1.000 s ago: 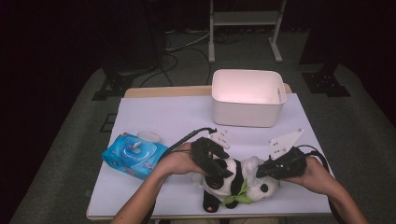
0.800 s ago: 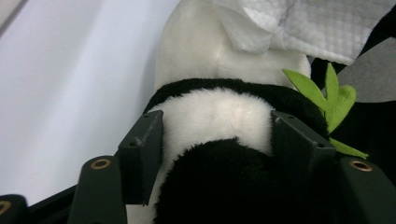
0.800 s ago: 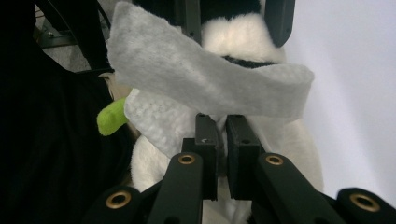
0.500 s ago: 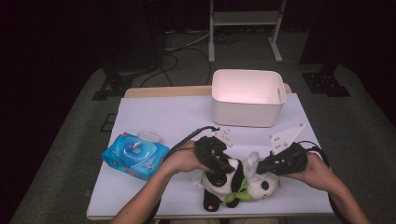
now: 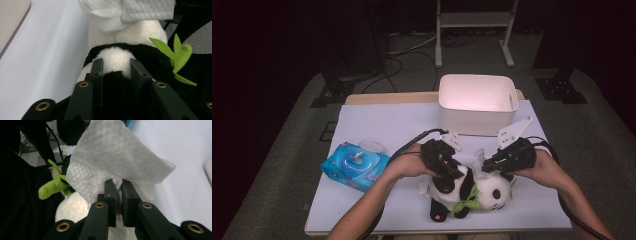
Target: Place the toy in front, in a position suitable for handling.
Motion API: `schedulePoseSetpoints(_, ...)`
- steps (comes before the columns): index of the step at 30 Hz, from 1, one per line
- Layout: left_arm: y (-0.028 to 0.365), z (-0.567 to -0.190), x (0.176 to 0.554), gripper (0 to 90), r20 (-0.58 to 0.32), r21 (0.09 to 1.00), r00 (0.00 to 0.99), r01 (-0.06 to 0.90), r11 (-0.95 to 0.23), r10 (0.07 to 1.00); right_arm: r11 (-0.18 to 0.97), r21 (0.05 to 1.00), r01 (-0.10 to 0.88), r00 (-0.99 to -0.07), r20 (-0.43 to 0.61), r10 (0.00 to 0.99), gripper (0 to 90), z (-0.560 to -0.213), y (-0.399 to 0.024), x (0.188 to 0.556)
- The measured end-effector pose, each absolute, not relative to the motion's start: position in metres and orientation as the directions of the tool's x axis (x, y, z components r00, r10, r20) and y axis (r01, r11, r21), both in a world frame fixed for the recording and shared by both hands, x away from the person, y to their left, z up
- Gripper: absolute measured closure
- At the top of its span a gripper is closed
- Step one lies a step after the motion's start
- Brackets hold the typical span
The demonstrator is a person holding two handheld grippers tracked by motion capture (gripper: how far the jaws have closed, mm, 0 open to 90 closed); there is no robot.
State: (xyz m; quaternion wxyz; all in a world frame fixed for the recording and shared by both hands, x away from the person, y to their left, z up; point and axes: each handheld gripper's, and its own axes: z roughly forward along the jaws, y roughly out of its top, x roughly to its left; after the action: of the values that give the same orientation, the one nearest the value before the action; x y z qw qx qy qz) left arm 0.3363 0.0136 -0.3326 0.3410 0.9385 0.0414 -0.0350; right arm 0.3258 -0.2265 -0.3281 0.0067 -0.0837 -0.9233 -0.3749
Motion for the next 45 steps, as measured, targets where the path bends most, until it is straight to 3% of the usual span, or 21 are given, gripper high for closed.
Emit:
schedulePoseSetpoints(12,0.003,-0.344,0.333,39.1,-0.147,0.615,0.988,0.123,-0.779,0.039,0.706,0.691,0.155,-0.988,0.093,0.125,83.6,-0.34,-0.222,0.312)
schedulePoseSetpoints(14,0.003,-0.346,0.334,42.2,-0.169,0.622,0.985,0.142,-0.77,0.045,0.711,0.688,0.149,-0.988,0.086,0.125,83.6,-0.341,-0.222,0.311)
schedulePoseSetpoints(18,0.007,-0.343,0.331,65.8,-0.111,0.638,0.993,0.096,-0.764,0.032,0.695,0.701,0.161,-0.987,0.091,0.136,83.5,-0.34,-0.225,0.313)
schedulePoseSetpoints(23,0.007,-0.332,0.334,72.7,-0.047,0.652,0.998,0.054,-0.756,0.031,0.681,0.713,0.166,-0.985,0.087,0.149,83.5,-0.332,-0.231,0.32)
schedulePoseSetpoints(28,0.005,-0.317,0.342,72.8,0.038,0.641,0.999,0.003,-0.767,0.035,0.684,0.711,0.162,-0.983,0.057,0.174,83.4,-0.321,-0.232,0.33)
schedulePoseSetpoints(32,0.007,-0.317,0.343,71.9,0.041,0.63,0.999,0.0,-0.776,0.034,0.685,0.709,0.168,-0.982,0.058,0.181,83.4,-0.32,-0.228,0.336)
schedulePoseSetpoints(45,0.032,-0.322,0.328,49.0,0.017,0.691,0.998,0.036,-0.722,0.065,0.724,0.672,0.156,-0.986,0.064,0.153,83.4,-0.331,-0.216,0.324)
